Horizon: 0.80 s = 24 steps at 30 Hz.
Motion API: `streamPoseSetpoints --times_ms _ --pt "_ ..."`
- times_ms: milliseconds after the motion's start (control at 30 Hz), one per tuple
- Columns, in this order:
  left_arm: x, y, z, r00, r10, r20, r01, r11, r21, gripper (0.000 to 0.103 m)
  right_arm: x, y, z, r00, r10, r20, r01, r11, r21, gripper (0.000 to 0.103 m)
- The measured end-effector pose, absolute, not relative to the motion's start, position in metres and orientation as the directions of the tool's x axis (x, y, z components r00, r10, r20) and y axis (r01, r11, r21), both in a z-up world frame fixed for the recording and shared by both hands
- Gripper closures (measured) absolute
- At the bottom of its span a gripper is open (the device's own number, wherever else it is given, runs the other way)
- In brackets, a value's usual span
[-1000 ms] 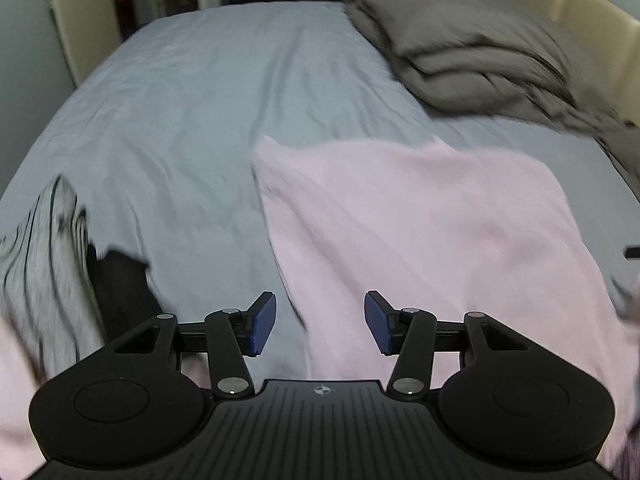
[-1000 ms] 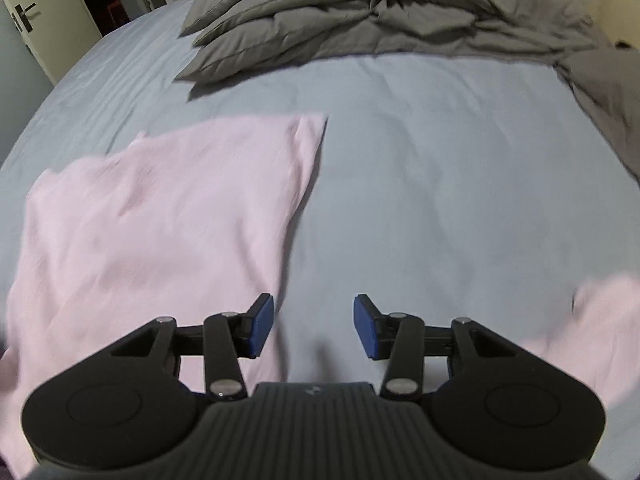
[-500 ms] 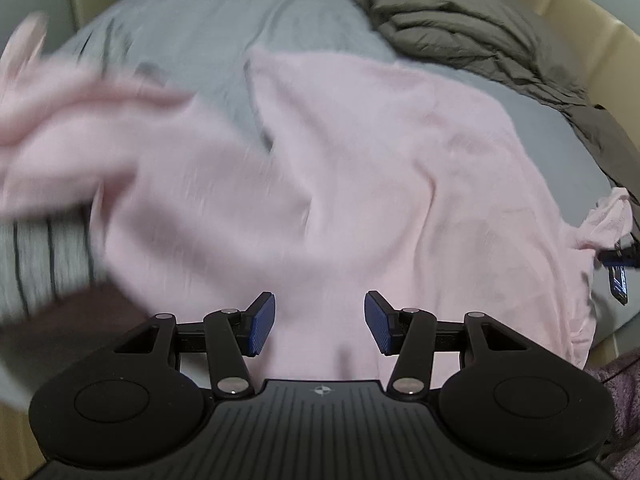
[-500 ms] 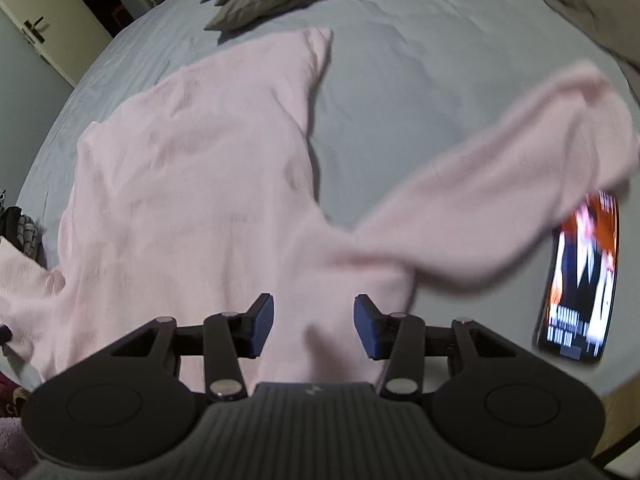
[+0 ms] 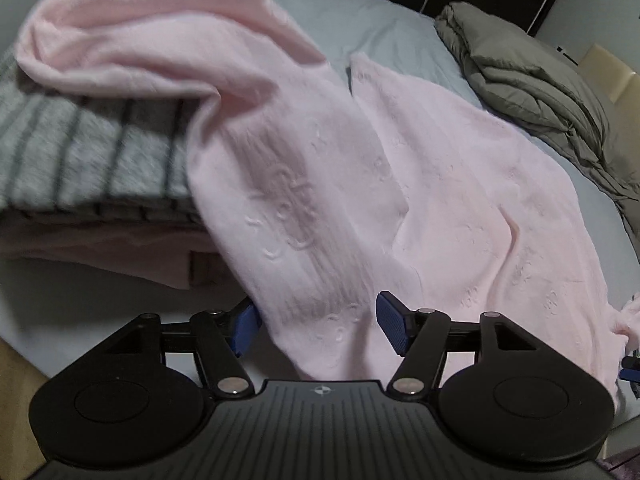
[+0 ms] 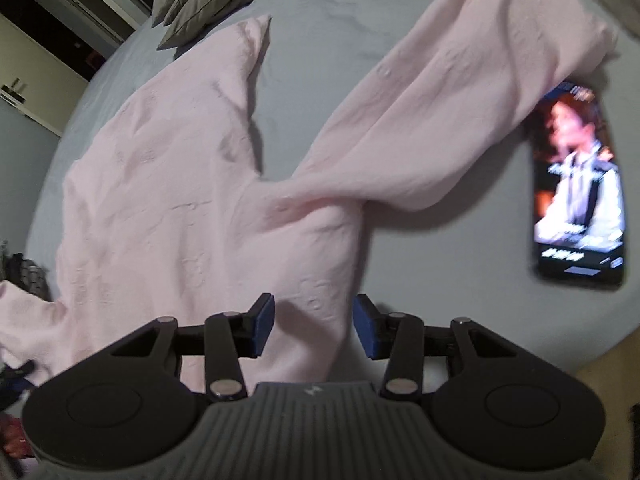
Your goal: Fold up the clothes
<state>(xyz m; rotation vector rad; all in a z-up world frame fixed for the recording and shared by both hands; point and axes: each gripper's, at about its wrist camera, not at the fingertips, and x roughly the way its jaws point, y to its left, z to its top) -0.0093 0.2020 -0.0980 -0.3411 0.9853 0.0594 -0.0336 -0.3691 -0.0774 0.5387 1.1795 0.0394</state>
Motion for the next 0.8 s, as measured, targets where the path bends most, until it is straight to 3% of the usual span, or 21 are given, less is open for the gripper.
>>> streamPoseSetpoints --times_ms 67,133,167,500,633,700,800 --pt "-0.006 0.198 -0.105 0.542 -0.097 -0.835 -0.202 0.949 -0.242 0.089 -0.033 -0.359 -0.076 0.379 0.293 -0.878 0.207 0.897 0.389 0.095" --pt "-0.005 0.193 -0.105 0.528 -0.061 -0.847 -0.203 0.959 -0.196 0.101 -0.033 -0.354 -0.074 0.364 0.261 -0.894 0.183 0.921 0.343 0.099" --pt "-0.005 0.191 -0.104 0.521 -0.039 -0.853 -0.203 0.965 -0.168 0.102 -0.034 -0.355 -0.074 0.359 0.25 -0.899 0.19 0.924 0.332 0.101" --pt "-0.012 0.192 -0.098 0.472 0.092 -0.877 -0.248 0.968 -0.032 0.103 -0.042 -0.36 -0.076 0.274 0.149 -0.95 0.215 0.953 0.212 0.103" --pt "-0.008 0.187 -0.1 0.449 0.084 -0.889 -0.225 0.974 -0.021 0.1 -0.042 -0.367 -0.073 0.285 0.153 -0.946 0.229 0.948 0.222 0.099" --pt "-0.008 0.183 -0.097 0.448 0.106 -0.888 -0.22 0.975 0.005 0.09 -0.043 -0.374 -0.064 0.316 0.152 -0.937 0.242 0.942 0.235 0.098" --pt "-0.009 0.179 -0.088 0.449 0.099 -0.888 -0.213 0.977 0.001 0.066 -0.042 -0.394 -0.049 0.375 0.149 -0.915 0.285 0.921 0.267 0.097"
